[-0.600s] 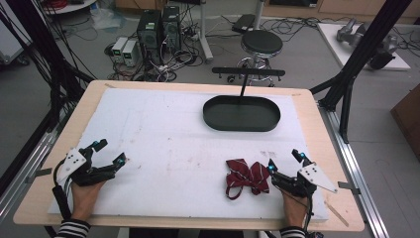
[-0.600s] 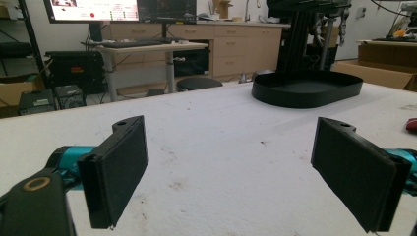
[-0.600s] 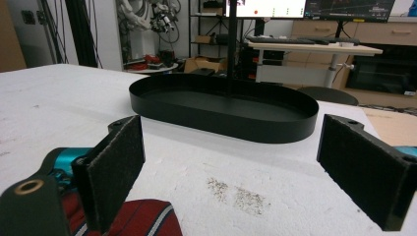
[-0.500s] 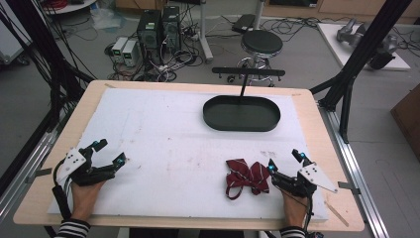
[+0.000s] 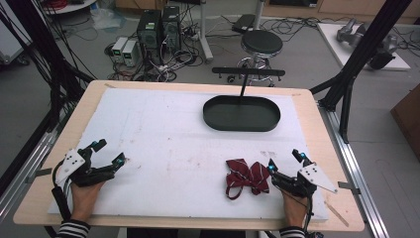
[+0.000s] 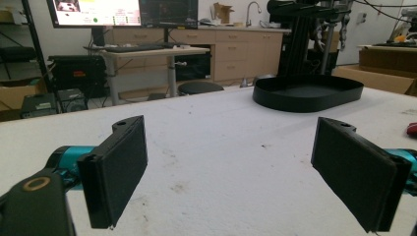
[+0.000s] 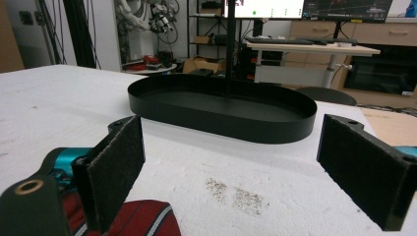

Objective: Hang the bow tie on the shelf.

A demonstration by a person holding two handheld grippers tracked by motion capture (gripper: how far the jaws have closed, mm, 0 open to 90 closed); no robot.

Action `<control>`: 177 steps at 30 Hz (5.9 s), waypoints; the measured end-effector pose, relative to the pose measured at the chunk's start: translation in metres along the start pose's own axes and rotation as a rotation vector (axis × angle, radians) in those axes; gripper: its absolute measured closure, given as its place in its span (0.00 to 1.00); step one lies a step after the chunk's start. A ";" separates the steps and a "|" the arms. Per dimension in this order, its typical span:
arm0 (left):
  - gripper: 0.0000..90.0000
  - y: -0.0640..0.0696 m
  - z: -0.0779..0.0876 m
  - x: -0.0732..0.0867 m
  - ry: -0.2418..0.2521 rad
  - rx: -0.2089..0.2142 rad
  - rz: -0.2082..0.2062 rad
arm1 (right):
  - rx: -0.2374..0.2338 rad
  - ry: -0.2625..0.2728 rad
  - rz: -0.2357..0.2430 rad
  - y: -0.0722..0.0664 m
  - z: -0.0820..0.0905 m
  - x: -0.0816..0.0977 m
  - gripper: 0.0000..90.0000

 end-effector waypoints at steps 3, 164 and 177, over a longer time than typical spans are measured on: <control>0.16 0.000 0.000 0.000 0.002 -0.001 0.006 | 0.006 -0.006 -0.001 0.001 -0.001 0.000 0.11; 0.16 -0.003 0.000 0.000 0.003 -0.035 0.023 | -0.652 -0.919 0.666 -0.087 -0.021 -0.002 0.84; 0.16 -0.003 0.000 0.000 0.003 -0.035 0.023 | -0.636 -0.831 0.590 -0.085 -0.021 -0.012 0.84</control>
Point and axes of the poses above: each handheld gripper's, and its own axes: z roughly backward along the jaws, x roughly out of its underside, y roughly to its right, the point moved 5 cm from there along -z, roughly forward along the jaws, and after that the axes turned 2 degrees about -y, right-handed, at the moved point
